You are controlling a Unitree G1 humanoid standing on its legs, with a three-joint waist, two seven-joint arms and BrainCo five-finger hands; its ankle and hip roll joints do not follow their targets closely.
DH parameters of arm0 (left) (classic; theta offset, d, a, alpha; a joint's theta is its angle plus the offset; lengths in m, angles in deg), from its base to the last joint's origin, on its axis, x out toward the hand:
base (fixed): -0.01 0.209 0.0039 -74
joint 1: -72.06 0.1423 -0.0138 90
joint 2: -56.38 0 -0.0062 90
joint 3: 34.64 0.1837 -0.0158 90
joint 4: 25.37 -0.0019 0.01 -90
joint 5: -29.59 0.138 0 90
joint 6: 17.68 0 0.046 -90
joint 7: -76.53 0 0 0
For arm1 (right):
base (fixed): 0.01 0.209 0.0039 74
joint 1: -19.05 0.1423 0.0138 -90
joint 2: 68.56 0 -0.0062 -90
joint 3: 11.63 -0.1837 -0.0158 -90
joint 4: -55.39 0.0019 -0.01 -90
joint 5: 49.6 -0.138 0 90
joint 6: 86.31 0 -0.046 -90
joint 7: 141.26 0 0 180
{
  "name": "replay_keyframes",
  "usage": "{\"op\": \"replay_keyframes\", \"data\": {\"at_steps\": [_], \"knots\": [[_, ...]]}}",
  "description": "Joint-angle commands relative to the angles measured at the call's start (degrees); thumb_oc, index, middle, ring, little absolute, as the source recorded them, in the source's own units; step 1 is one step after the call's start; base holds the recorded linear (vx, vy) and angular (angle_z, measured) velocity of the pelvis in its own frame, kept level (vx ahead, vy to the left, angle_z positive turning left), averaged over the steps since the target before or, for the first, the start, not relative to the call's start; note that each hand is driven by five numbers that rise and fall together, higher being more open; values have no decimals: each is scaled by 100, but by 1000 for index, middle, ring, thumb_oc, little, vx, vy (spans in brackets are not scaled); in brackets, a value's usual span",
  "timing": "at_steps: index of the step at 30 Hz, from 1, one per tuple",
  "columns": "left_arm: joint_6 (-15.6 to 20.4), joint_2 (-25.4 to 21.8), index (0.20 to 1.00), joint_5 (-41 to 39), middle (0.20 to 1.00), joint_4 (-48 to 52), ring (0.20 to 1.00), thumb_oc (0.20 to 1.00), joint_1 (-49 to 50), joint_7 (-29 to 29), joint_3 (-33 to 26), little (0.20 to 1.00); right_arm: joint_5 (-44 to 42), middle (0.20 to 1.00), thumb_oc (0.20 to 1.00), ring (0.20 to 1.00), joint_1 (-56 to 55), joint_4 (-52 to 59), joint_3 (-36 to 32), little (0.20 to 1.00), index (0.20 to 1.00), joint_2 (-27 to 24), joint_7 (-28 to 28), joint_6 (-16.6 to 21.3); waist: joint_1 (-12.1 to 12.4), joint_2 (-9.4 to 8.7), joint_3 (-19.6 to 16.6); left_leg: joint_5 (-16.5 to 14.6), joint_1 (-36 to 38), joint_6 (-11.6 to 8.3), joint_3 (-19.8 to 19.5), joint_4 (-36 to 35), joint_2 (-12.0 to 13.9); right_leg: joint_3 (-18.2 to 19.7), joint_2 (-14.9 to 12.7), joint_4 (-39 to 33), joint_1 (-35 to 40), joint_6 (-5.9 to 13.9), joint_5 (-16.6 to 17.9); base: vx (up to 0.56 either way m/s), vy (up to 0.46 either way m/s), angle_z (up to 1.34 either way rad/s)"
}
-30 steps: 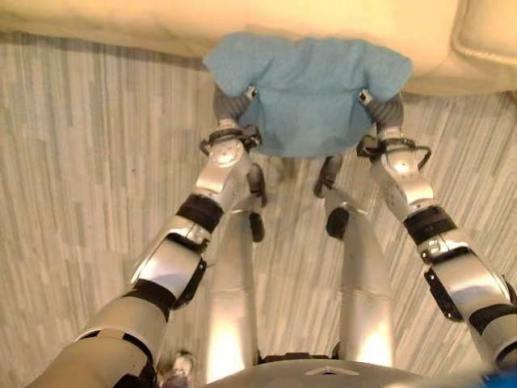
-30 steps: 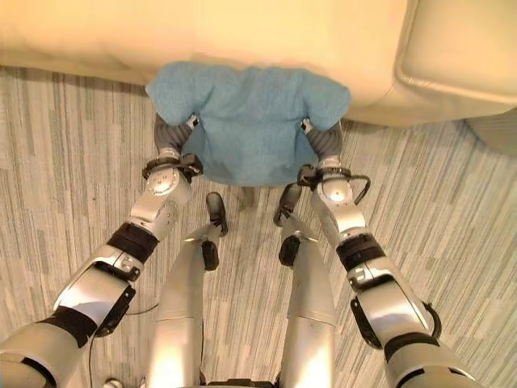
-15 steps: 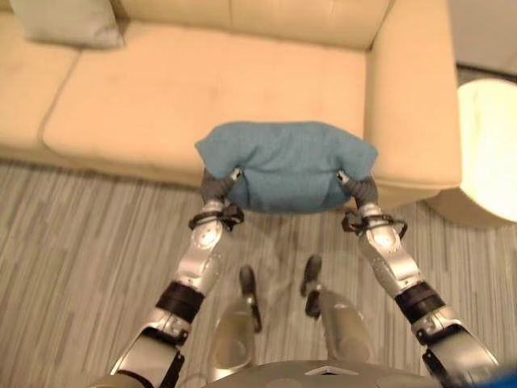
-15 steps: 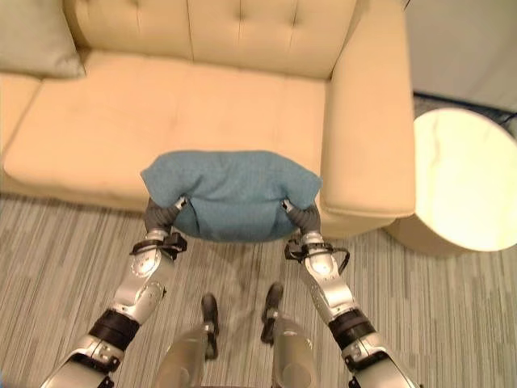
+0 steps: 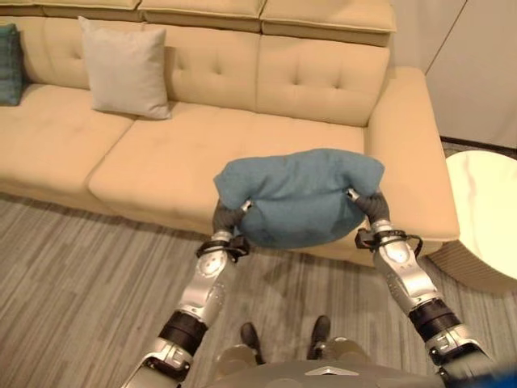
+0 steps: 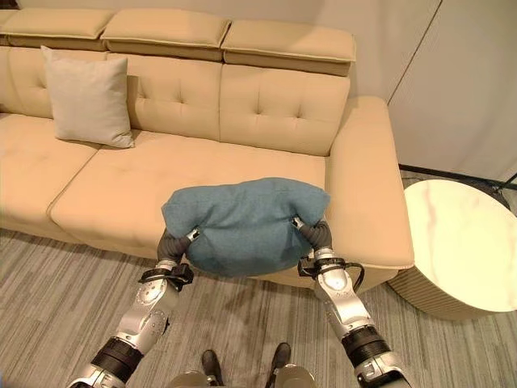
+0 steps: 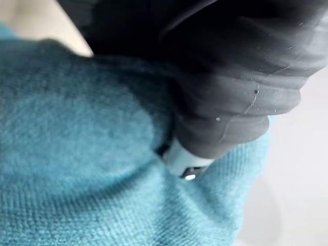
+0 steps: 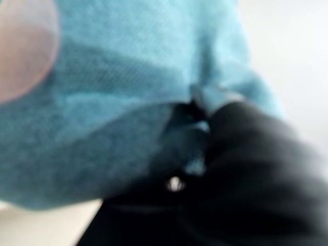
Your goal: Pick up all the scattered cushions and arrange them neatly on the sofa.
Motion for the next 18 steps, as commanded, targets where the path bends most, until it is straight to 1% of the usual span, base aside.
{"op": "replay_keyframes", "data": {"at_steps": [1,2,3,4,6,7,8,9,10,11,12,13,15,16,17,18], "knots": [[372,88,200,25,200,390,200,200,-245,-522,215,200,104,200,200,200,333,595,229,200,200,374,-374,406,119,-319,-412,464,-24,-204,69,-52,-157,133,74,138,294,562,-225,189,137,0],[342,46,200,17,200,397,200,200,-215,-530,182,200,119,200,200,200,385,531,265,200,200,424,-403,389,180,-364,-430,397,68,-153,105,-70,-200,136,21,269,346,608,-266,97,86,6],[341,45,200,17,200,398,200,200,-215,-530,181,200,119,200,200,200,386,529,265,200,200,425,-403,389,182,-366,-426,395,72,-152,108,-70,-201,138,18,275,346,609,-270,149,146,4],[325,33,200,4,200,413,200,200,-179,-540,160,200,178,200,200,200,407,524,278,200,200,438,-406,360,214,-368,-433,314,164,-81,84,-101,-262,120,-47,421,347,641,-301,90,143,7],[321,12,200,2,200,451,200,200,-175,-519,160,200,211,200,200,200,474,521,310,200,200,457,-402,347,246,-330,-399,203,305,50,34,-164,-357,189,-204,960,261,688,-323,112,211,9],[314,-2,200,28,200,477,200,200,-177,-506,161,200,254,200,200,200,494,502,335,200,200,475,-415,328,248,-317,-369,154,372,104,14,-195,-391,238,-303,1267,174,740,-269,97,221,18],[307,-30,200,58,200,485,200,200,-178,-490,157,200,293,200,200,200,520,502,346,200,200,496,-422,309,249,-321,-336,77,437,196,-22,-216,-465,318,-465,1647,36,843,-112,128,284,19],[309,-75,200,63,200,496,200,200,-212,-459,166,200,342,200,200,200,589,497,370,200,200,526,-407,280,201,-289,-247,-8,555,336,-99,-233,-517,524,-622,2336,-254,938,191,93,212,20],[309,-76,200,63,200,496,200,200,-214,-459,165,200,342,200,200,200,591,496,370,200,200,527,-406,280,205,-294,-248,-9,554,340,-93,-235,-524,534,-632,2355,-267,941,183,126,198,23],[314,-117,200,112,200,449,200,200,-268,-430,209,200,366,200,200,200,625,474,384,200,200,563,-395,272,125,-269,-196,-80,640,390,-265,-266,-539,913,-434,2645,-621,890,105,65,73,23],[314,-116,200,112,200,448,200,200,-269,-430,209,200,366,200,200,200,625,473,384,200,200,563,-395,272,129,-272,-198,-82,638,391,-260,-266,-543,919,-438,2655,-630,891,100,118,98,18],[323,-110,200,108,200,438,200,200,-300,-420,230,200,355,200,200,200,629,441,370,200,200,548,-385,269,62,-261,-187,-86,687,381,-363,-336,-567,1118,-253,2469,-832,824,-15,91,29,23],[325,-122,200,122,200,411,200,200,-332,-449,229,200,321,200,200,200,639,413,352,200,200,513,-390,283,8,-253,-197,-64,700,350,-490,-424,-597,1200,-133,2024,-1036,754,24,155,10,34],[309,-124,200,115,200,329,200,200,-403,-483,273,200,235,200,200,200,613,405,288,200,200,474,-375,307,-97,-321,-170,-78,736,319,-666,-493,-696,1352,2,1443,-1276,744,169,203,-23,35],[305,-113,200,107,200,276,200,200,-456,-498,288,200,209,200,200,200,603,401,268,200,200,460,-377,318,-147,-361,-157,-96,765,303,-738,-514,-739,1395,56,1139,-1339,766,273,164,-26,51],[307,-111,200,106,200,272,200,200,-459,-500,288,200,208,200,200,200,604,400,268,200,200,459,-378,319,-157,-351,-151,-100,772,300,-751,-515,-729,1379,66,1112,-1314,767,283,132,-27,61]]}}
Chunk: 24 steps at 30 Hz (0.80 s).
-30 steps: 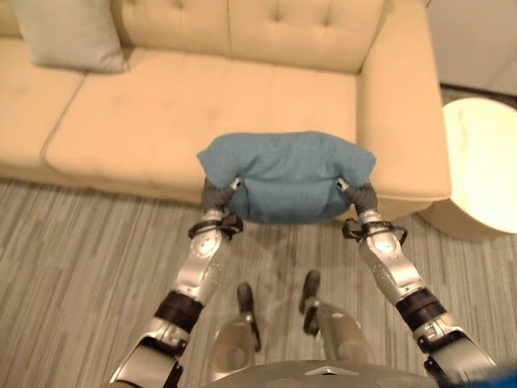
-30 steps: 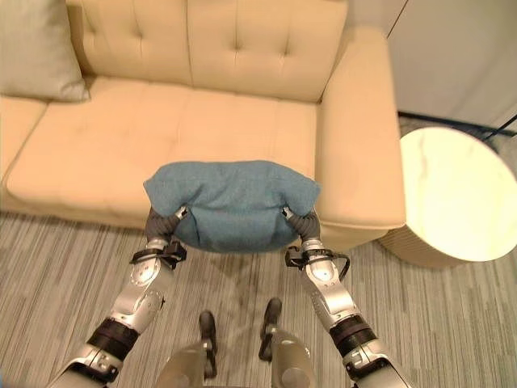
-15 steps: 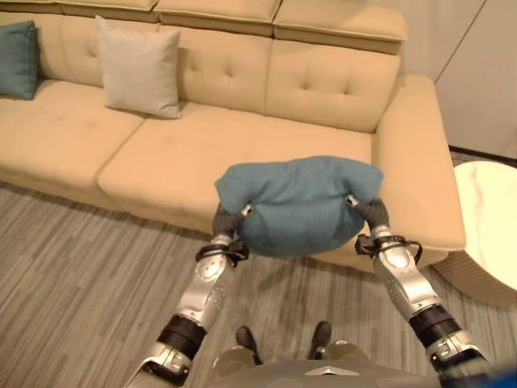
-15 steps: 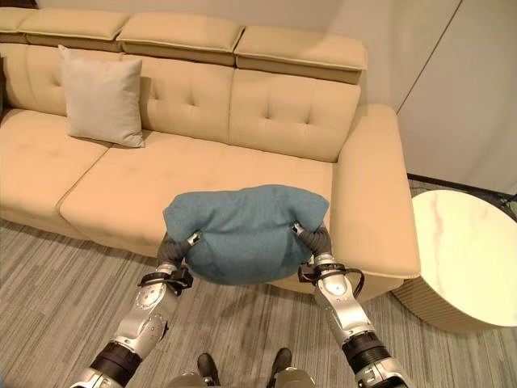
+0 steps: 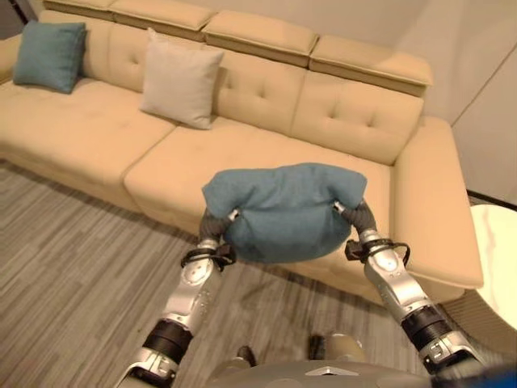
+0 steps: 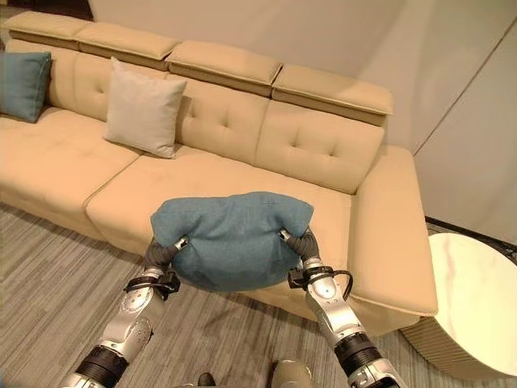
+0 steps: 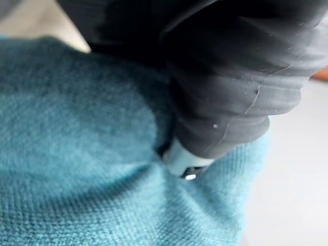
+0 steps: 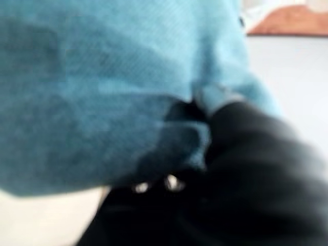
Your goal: Pick up all the scattered cushions and arrange them neatly on the sofa.
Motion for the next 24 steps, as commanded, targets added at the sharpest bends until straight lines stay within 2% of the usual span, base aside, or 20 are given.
{"op": "replay_keyframes", "data": {"at_steps": [1,5,6,7,8,9,10,11,12,14,16,17,19,20,21,22,24], "knots": [[409,222,200,147,200,314,200,200,-640,-467,479,200,-39,200,200,200,600,459,-15,200,200,247,-219,553,-161,-186,-126,-36,126,-555,-93,46,-153,48,128,-580,-4,10,901,127,-28,79],[383,327,200,220,200,147,200,200,-696,-599,561,200,11,200,200,200,398,533,-138,200,200,137,-233,565,-242,-283,-218,-310,209,-575,-243,218,-291,-74,107,-957,294,-15,981,224,-56,67],[376,395,200,148,200,138,200,200,-702,-683,645,200,-24,200,200,200,326,559,-222,200,200,36,-226,581,-341,-307,-303,-514,116,-667,-304,698,-335,23,175,-1005,513,-83,921,240,-77,82],[376,395,200,148,200,138,200,200,-702,-683,645,200,-25,200,200,200,326,559,-222,200,200,36,-226,581,-345,-306,-304,-518,112,-667,-307,705,-333,19,175,-1006,514,-83,921,244,-93,90],[363,421,200,68,200,138,200,200,-694,-740,645,200,-63,200,200,200,297,587,-252,200,200,-1,-233,583,-399,-323,-322,-642,11,-735,-267,1089,-304,-45,134,-1022,645,-124,882,215,-107,83],[342,424,200,35,200,136,200,200,-677,-801,666,200,-130,200,200,200,238,597,-310,200,200,-69,-229,604,-461,-370,-334,-503,-229,-966,-33,1880,-35,-220,87,-1080,940,-228,795,270,-145,87],[337,419,200,7,200,139,200,200,-662,-806,669,200,-150,200,200,200,226,608,-310,200,200,-84,-244,607,-431,-396,-311,-443,-342,-1046,-51,2262,55,-230,102,-1103,1058,-301,748,179,-118,64],[337,418,200,7,200,139,200,200,-662,-806,671,200,-151,200,200,200,225,608,-311,200,200,-84,-245,606,-433,-390,-305,-462,-358,-1052,-58,2303,72,-236,113,-1107,1064,-306,749,136,-79,32],[314,425,200,0,200,151,200,200,-660,-783,689,200,-131,200,200,200,166,646,-305,200,200,-105,-241,601,-335,-431,-280,-382,-509,-1069,-133,2468,191,-266,140,-1179,1240,-356,627,81,-41,8],[293,438,200,-4,200,148,200,200,-666,-770,693,200,-144,200,200,200,138,657,-320,200,200,-105,-234,594,-310,-453,-274,-416,-618,-1034,-184,2388,226,-237,127,-1224,1289,-351,613,94,-27,-10],[274,442,200,-21,200,209,200,200,-669,-741,685,200,-106,200,200,200,76,683,-348,200,200,-108,-230,578,-264,-495,-312,-496,-759,-938,-306,2005,327,-143,98,-1289,1334,-293,588,185,17,-12],[291,415,200,34,200,221,200,200,-656,-723,676,200,-73,200,200,200,86,640,-341,200,200,-87,-204,596,-159,-461,-298,-257,-874,-951,-715,1564,339,130,205,-1308,1376,-319,535,230,59,-27],[327,432,200,31,200,243,200,200,-640,-662,630,200,-102,200,200,200,123,577,-308,200,200,-51,-208,600,-75,-419,-284,180,-1016,-1041,-1128,1067,396,365,279,-1327,1409,-326,491,235,113,-74],[363,425,200,40,200,281,200,200,-599,-629,593,200,-94,200,200,200,179,515,-285,200,200,-50,-193,580,2,-354,-259,474,-1161,-1119,-1467,726,426,592,362,-1352,1475,-337,431,244,159,-90],[361,431,200,34,200,280,200,200,-582,-637,586,200,-109,200,200,200,216,500,-294,200,200,-61,-196,585,18,-327,-239,582,-1180,-1159,-1483,594,449,678,389,-1368,1524,-335,392,314,228,-90],[355,445,200,51,200,280,200,200,-526,-661,561,200,-59,200,200,200,215,481,-315,200,200,-80,-215,565,15,-268,-290,532,-996,-1121,-1364,397,458,777,399,-1353,1579,-309,309,272,243,-105],[376,419,200,36,200,390,200,200,-451,-636,512,200,-55,200,200,200,233,507,-335,200,200,2,-205,544,18,-211,-292,423,-892,-1001,-1221,545,371,1017,263,-1154,1567,-229,245,267,290,-132]]}}
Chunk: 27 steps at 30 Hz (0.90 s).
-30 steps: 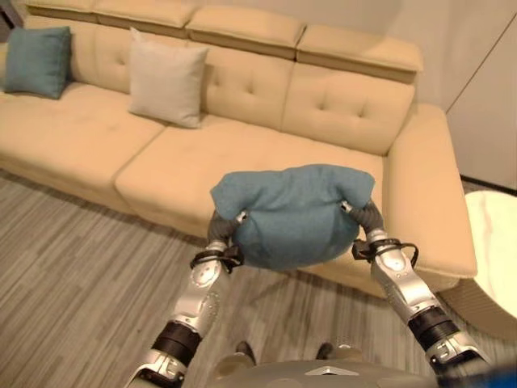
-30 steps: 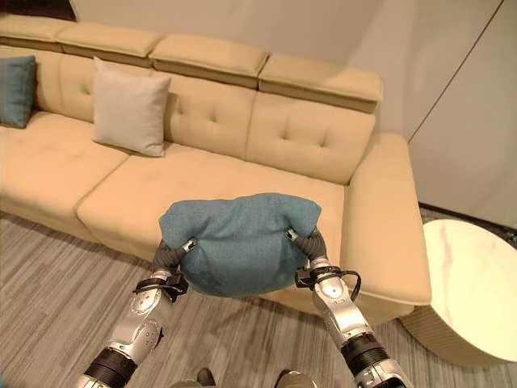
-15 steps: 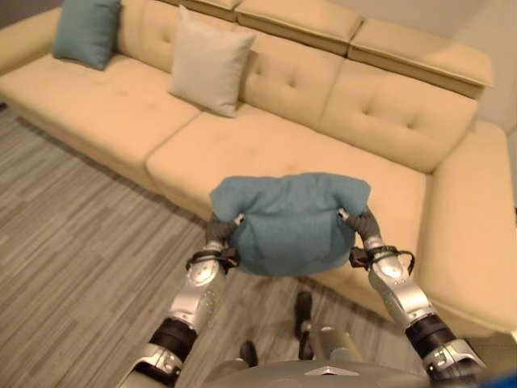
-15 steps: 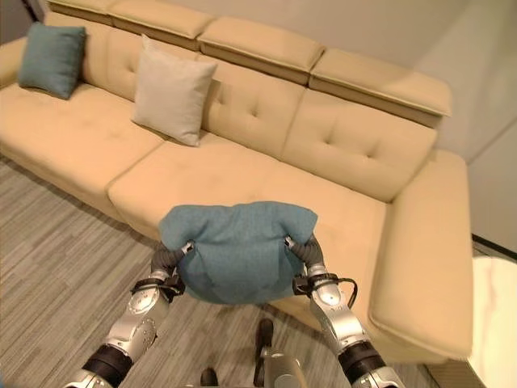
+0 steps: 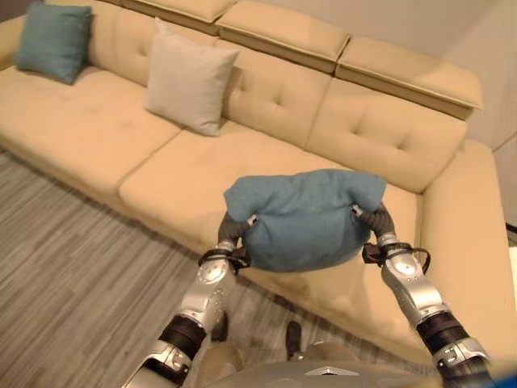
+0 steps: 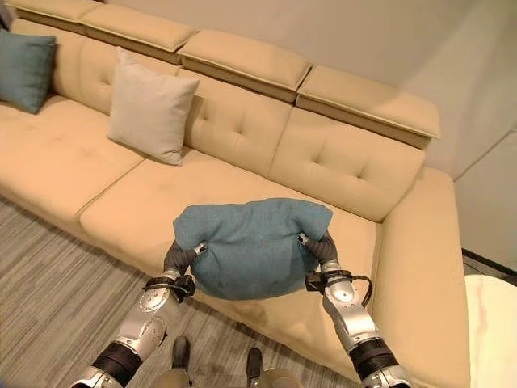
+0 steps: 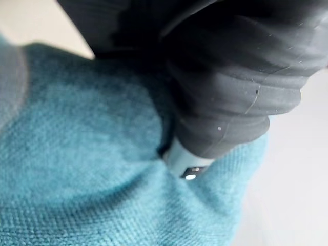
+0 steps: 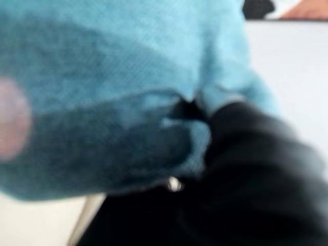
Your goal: Pick up all the scattered cushions and arrange them neatly on the sofa.
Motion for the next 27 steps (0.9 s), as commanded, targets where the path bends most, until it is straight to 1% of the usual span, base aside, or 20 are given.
{"op": "replay_keyframes", "data": {"at_steps": [1,2,3,4,5,6,7,8,9,10,11,13,15,18,19,21,23,24,25,27], "knots": [[522,121,200,47,200,791,200,200,-343,-373,149,200,-41,200,200,200,476,604,21,200,200,343,-158,614,153,-27,-378,-36,277,22,398,315,-319,78,-148,683,-54,728,-245,176,228,-135],[522,97,200,58,200,800,200,200,-330,-380,139,200,-11,200,200,200,507,591,39,200,200,368,-167,612,172,-22,-386,-74,346,69,544,283,-334,135,-186,743,-69,777,-251,142,243,-113],[539,48,200,86,200,844,200,200,-284,-342,100,200,49,200,200,200,560,612,89,200,200,433,-164,595,206,3,-385,-183,476,209,847,269,-399,127,-328,1072,-209,939,-208,142,244,-104],[539,47,200,86,200,844,200,200,-284,-342,100,200,50,200,200,200,560,613,89,200,200,434,-164,594,220,-1,-382,-186,484,212,863,267,-401,144,-331,1087,-216,942,-217,145,297,-114],[554,-17,200,124,200,878,200,200,-300,-299,53,200,69,200,200,200,662,606,142,200,200,508,-166,595,235,25,-334,-268,599,290,1097,256,-414,27,-445,1605,-495,1064,-63,58,134,-97],[554,-18,200,124,200,878,200,200,-301,-299,51,200,70,200,200,200,664,606,143,200,200,510,-166,594,243,21,-335,-270,600,292,1108,256,-417,40,-448,1626,-510,1066,-73,89,203,-95],[577,-63,200,153,200,903,200,200,-292,-260,-4,200,76,200,200,200,708,620,175,200,200,546,-155,615,264,37,-301,-312,682,341,1245,253,-439,-184,-580,1855,-646,1121,49,96,179,-55],[597,-113,200,191,200,952,200,200,-237,-237,-79,200,99,200,200,200,763,624,237,200,200,589,-169,599,302,81,-279,-399,841,386,1438,194,-475,-640,-829,1961,-790,1086,165,97,178,-64],[596,-113,200,192,200,953,200,200,-236,-237,-80,200,99,200,200,200,763,624,238,200,200,589,-169,598,300,81,-274,-397,849,386,1438,188,-476,-641,-830,1963,-784,1087,163,107,137,-70],[595,-124,200,216,200,966,200,200,-188,-225,-131,200,117,200,200,200,790,605,285,200,200,602,-195,578,310,85,-281,-440,956,396,1518,145,-519,-839,-927,1806,-780,1063,232,130,49,-81],[600,-123,200,176,200,971,200,200,-113,-262,-216,200,162,200,200,200,834,567,320,200,200,565,-250,555,304,79,-321,-499,1084,372,1631,56,-543,-1059,-981,1434,-818,1036,326,193,43,-69],[596,-96,200,172,200,971,200,200,-67,-281,-270,200,156,200,200,200,849,581,314,200,200,503,-283,560,262,80,-376,-541,1249,339,1742,-88,-583,-1209,-941,783,-955,1095,611,252,-19,-66],[586,-63,200,205,200,976,200,200,-67,-282,-277,200,191,200,200,200,831,578,279,200,200,489,-280,563,245,80,-382,-573,1333,308,1790,-125,-569,-1412,-1025,646,-1063,1146,745,215,-65,-35],[582,-42,200,214,200,982,200,200,-43,-315,-287,200,214,200,200,200,786,625,246,200,200,446,-302,553,182,89,-389,-615,1422,275,1767,-149,-574,-1376,-1027,547,-1154,1186,835,192,-87,-19],[575,-31,200,211,200,945,200,200,-54,-322,-254,200,224,200,200,200,744,675,196,200,200,416,-298,560,124,66,-382,-695,1484,264,1735,-106,-578,-1251,-1020,624,-1220,1199,879,217,-125,-17],[581,-17,200,189,200,928,200,200,-69,-343,-242,200,224,200,200,200,700,708,178,200,200,394,-310,557,125,54,-389,-770,1522,252,1716,-64,-586,-1255,-1020,598,-1150,1183,795,221,-143,-15],[582,70,200,131,200,880,200,200,-80,-399,-172,200,275,200,200,200,662,761,173,200,200,286,-311,567,108,56,-433,-952,1525,151,1607,292,-511,-1238,-923,692,-979,1078,621,230,-189,0],[583,68,200,131,200,879,200,200,-82,-400,-173,200,274,200,200,200,664,762,172,200,200,288,-311,566,101,45,-446,-940,1499,153,1602,297,-521,-1240,-934,687,-997,1075,630,193,-232,25],[573,118,200,15,200,868,200,200,-88,-473,-139,200,298,200,200,200,626,852,153,200,200,179,-316,561,73,55,-455,-886,1267,-27,1534,973,-315,-1380,-875,667,-821,940,469,165,-240,31],[566,151,200,-50,200,862,200,200,-130,-503,-68,200,233,200,200,200,542,895,98,200,200,94,-287,582,84,26,-373,-578,903,-255,1437,1952,-31,-1517,-778,587,-550,769,329,182,-285,41]]}}
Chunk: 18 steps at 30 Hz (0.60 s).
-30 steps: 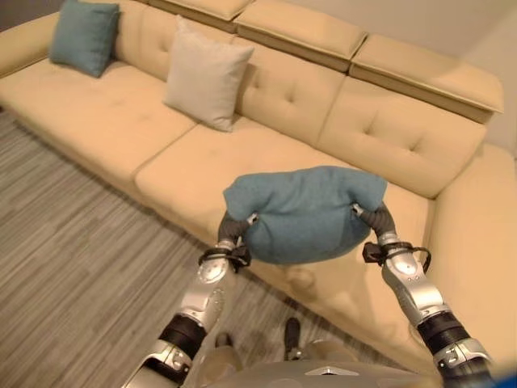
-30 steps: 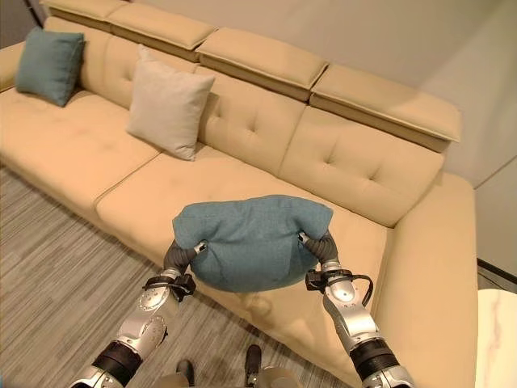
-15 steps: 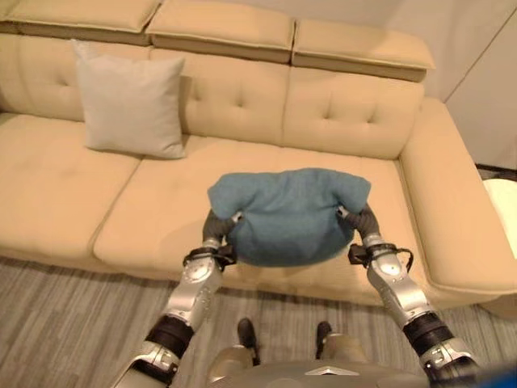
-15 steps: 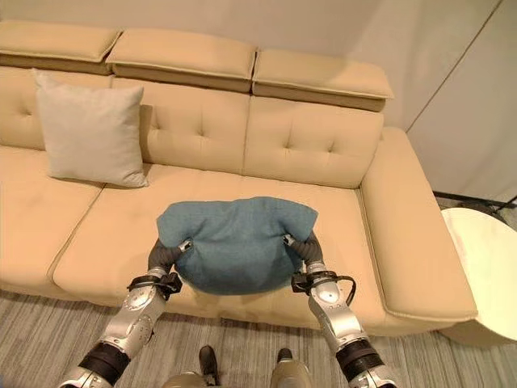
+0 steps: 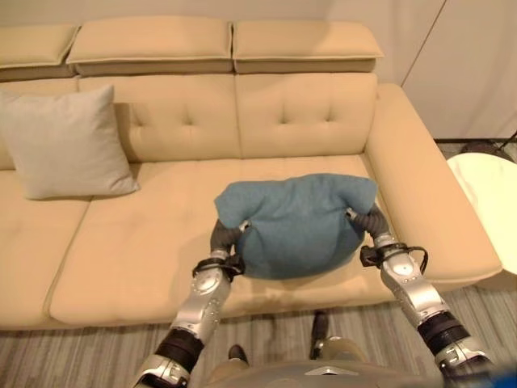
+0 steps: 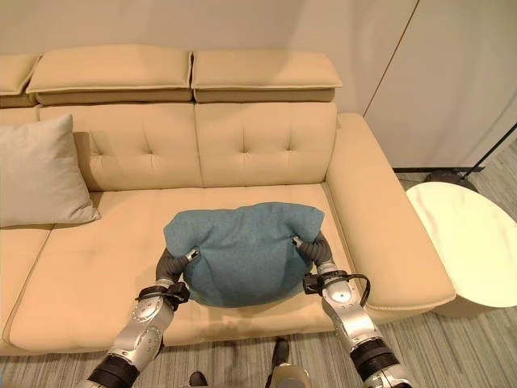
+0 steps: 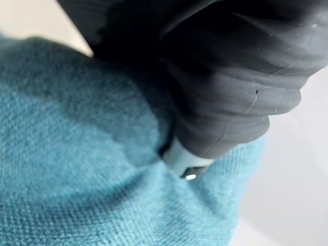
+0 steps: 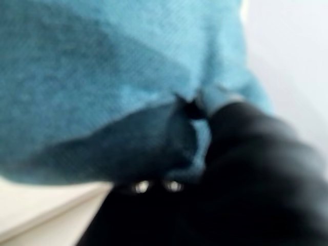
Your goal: Pick up all the scattered cushions and arrange them neatly on the sofa.
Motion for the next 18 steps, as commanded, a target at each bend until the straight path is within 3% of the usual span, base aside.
{"op": "replay_keyframes", "data": {"at_steps": [1,3,5,7,9,11,15,18], "knots": [[431,-17,200,-84,200,708,200,200,-466,-508,292,200,-22,200,200,200,467,801,-35,200,200,175,-161,604,133,-207,-255,-138,-326,-374,-231,1944,92,-2,-197,175,-72,249,86,96,-164,45],[398,5,200,-114,200,718,200,200,-443,-480,325,200,-45,200,200,200,391,880,-64,200,200,145,-150,582,191,-237,-176,-81,-553,-342,-342,1966,52,-37,-144,105,67,207,-25,150,-128,24],[371,21,200,-87,200,713,200,200,-414,-466,307,200,-67,200,200,200,356,866,-80,200,200,152,-162,563,240,-282,-171,-260,-767,-204,-335,1534,-37,-24,-127,19,194,246,-79,193,-80,3],[363,32,200,-38,200,706,200,200,-396,-436,289,200,-91,200,200,200,343,816,-83,200,200,181,-149,578,304,-220,-182,41,-965,-161,-307,767,-38,37,-10,-21,290,301,-116,215,4,18],[362,45,200,-19,200,708,200,200,-385,-431,277,200,-89,200,200,200,341,791,-76,200,200,189,-148,581,353,-204,-167,208,-972,-174,-354,508,-63,97,36,-26,351,298,-159,142,22,4],[379,50,200,-18,200,737,200,200,-358,-389,229,200,-104,200,200,200,336,757,-54,200,200,230,-120,603,438,-142,-127,611,-1163,-254,-448,119,13,202,135,-12,482,303,-277,156,37,-22],[358,-14,200,25,200,817,200,200,-270,-423,151,200,-90,200,200,200,317,731,-76,200,200,337,-167,585,449,-110,-233,428,-744,-96,-394,-125,-108,335,94,103,576,367,-392,270,151,-60],[373,-114,200,68,200,926,200,200,-281,-396,115,200,20,200,200,200,426,728,17,200,200,435,-179,542,495,-101,-255,167,-499,109,-104,-102,-259,416,-209,608,457,551,-387,179,225,-32]]}}
